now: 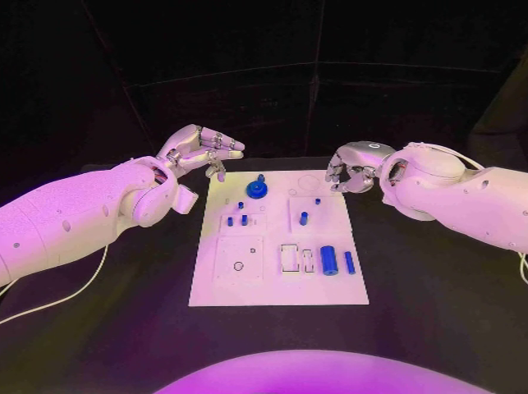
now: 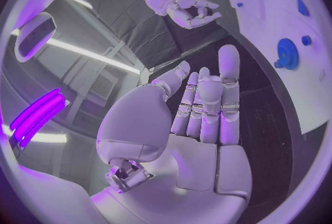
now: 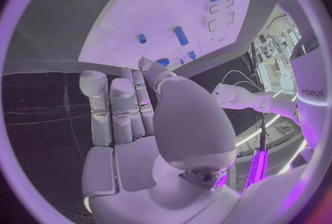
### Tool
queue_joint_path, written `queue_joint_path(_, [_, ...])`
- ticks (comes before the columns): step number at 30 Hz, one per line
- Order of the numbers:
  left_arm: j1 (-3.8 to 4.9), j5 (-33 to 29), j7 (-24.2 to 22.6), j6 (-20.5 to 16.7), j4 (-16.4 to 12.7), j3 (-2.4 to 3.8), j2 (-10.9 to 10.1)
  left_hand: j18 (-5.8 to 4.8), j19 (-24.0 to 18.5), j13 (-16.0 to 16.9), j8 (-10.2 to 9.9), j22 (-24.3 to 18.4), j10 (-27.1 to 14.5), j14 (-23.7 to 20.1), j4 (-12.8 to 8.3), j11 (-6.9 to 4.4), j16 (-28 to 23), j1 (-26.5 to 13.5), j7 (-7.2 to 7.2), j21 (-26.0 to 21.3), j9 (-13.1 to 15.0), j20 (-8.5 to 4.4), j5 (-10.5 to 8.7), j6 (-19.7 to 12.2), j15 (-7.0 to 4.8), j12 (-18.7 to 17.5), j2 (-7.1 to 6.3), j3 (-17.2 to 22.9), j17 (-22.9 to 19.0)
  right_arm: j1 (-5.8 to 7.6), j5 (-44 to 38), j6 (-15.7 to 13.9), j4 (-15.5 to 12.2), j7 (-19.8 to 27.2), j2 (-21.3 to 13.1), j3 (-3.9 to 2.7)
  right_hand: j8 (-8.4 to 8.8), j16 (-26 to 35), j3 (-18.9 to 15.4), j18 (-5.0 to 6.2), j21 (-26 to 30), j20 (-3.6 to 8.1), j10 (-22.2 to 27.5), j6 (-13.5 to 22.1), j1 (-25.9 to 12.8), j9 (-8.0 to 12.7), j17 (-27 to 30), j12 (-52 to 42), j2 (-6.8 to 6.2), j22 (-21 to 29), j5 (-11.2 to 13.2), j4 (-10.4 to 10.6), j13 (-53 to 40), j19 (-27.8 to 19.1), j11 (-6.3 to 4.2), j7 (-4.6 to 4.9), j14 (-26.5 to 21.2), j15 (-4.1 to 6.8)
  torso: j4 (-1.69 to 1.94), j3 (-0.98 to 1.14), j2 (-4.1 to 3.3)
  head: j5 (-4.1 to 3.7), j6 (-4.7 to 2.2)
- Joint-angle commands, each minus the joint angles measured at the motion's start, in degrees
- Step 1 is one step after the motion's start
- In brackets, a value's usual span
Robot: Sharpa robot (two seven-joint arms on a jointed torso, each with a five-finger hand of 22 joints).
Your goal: Assemble the parts on the task board
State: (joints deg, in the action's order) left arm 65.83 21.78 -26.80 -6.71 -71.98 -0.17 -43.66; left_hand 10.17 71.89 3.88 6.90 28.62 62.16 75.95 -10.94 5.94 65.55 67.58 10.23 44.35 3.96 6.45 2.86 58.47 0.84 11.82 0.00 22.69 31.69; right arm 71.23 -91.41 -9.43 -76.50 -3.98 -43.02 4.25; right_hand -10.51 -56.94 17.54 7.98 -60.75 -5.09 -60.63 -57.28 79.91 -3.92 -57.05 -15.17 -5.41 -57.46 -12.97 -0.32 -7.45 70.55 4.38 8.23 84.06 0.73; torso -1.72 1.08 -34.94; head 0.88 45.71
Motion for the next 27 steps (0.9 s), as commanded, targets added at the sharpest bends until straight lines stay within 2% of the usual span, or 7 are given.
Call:
queue_joint_path(1, [-0.28, -16.2, -7.1, 2.2, -2.4, -0.07, -0.9, 0.35, -0.6, 0.1, 0.0, -0.3, 0.5, -0.7, 0.4, -0.02, -0.6, -0.9, -0.14, -0.7, -0.1, 0.00, 0.23, 0.4, -0.05, 0.5, -0.17, -0.8, -0.8, -0.39, -6.8, 0.8, 0.5, -2.4, 0.9, -0.05, 0.83, -0.5, 0.7, -0.42, -0.5, 0.07, 1.4, 0.9, -0.3, 0.1, -0.1, 1.9, -0.73, -0.2, 0.7, 0.0, 1.0, 0.1, 0.46, 0.35, 0.8, 0.32, -0.03, 0.03, 0.01, -0.34, -0.46])
queue_joint_path(5, [-0.56, -18.4, -7.9, 2.4, -4.2, -0.11, -1.4, 0.35, -0.7, 0.1, 0.1, -0.4, 0.6, -1.0, 0.7, -0.06, -0.7, -1.0, -0.18, -0.9, -0.1, 0.01, 0.25, 0.5, -0.07, 0.7, -0.08, -1.1, -1.2, -0.92, -7.4, 1.3, 1.3, -2.7, 2.2, -0.06, 1.22, -0.8, 1.1, -0.45, -0.7, 0.12, 1.7, 1.3, -0.3, 0.1, -0.3, 3.0, -0.91, -0.4, 0.9, -0.2, 1.7, 0.1, 0.57, 0.31, 0.9, 0.30, 0.15, 0.05, -0.03, -0.59, -0.72])
queue_joint_path(8, [-0.68, -19.3, -8.1, 2.2, -5.1, -0.13, -1.6, 0.37, -0.7, 0.2, 0.2, -0.5, 0.7, -1.1, 0.6, -0.15, -0.8, -0.6, -0.26, -1.2, -0.1, -0.03, 0.27, 0.7, -0.14, 0.9, 0.18, -1.2, -1.4, -1.27, -7.8, 2.5, 1.9, -2.9, 3.2, -0.06, 1.53, -1.2, 1.6, -0.49, -1.0, 0.17, 1.9, 1.5, -0.2, 0.1, -0.6, 3.9, -0.97, -0.8, 0.8, -0.4, 2.2, 0.2, 0.64, 0.34, 0.9, 0.33, 0.09, 0.03, -0.06, -0.35, -0.78])
queue_joint_path(19, [-0.89, -21.2, -7.9, 2.2, -6.4, -0.16, -1.7, 0.37, -0.8, 0.2, 0.2, -0.6, 0.8, -1.4, 0.6, -0.18, -1.1, -0.5, -0.26, -1.3, -0.1, -0.05, 0.25, 0.7, -0.15, 1.0, 0.11, -1.4, -2.0, -2.92, -8.1, 5.7, 4.2, -2.0, 5.8, -0.05, 2.20, -1.8, 2.4, -0.56, -1.6, 0.38, 2.5, 2.2, 0.0, 0.1, -1.1, 5.2, -1.08, -1.3, 0.9, -0.9, 3.2, 0.3, 0.66, 0.30, 1.0, 0.47, 0.06, 0.06, -0.09, 0.11, -0.38])
queue_joint_path(27, [-0.90, -21.5, -7.6, 2.0, -6.8, -0.17, -2.1, 0.36, -0.8, 0.2, 0.2, -0.7, 0.8, -1.5, 0.6, -0.18, -1.2, -0.5, -0.26, -1.4, -0.1, -0.05, 0.26, 0.7, -0.15, 1.1, 0.08, -1.5, -2.3, -3.34, -8.0, 6.1, 5.3, -1.6, 6.6, -0.06, 2.23, -2.1, 3.1, -0.67, -2.1, 0.43, 2.1, 2.0, 0.2, 0.1, -1.2, 5.5, -0.69, -1.9, 1.1, -1.1, 3.4, 0.6, 0.65, 0.31, 1.0, 0.44, 0.07, 0.08, -0.11, 0.11, -0.15])
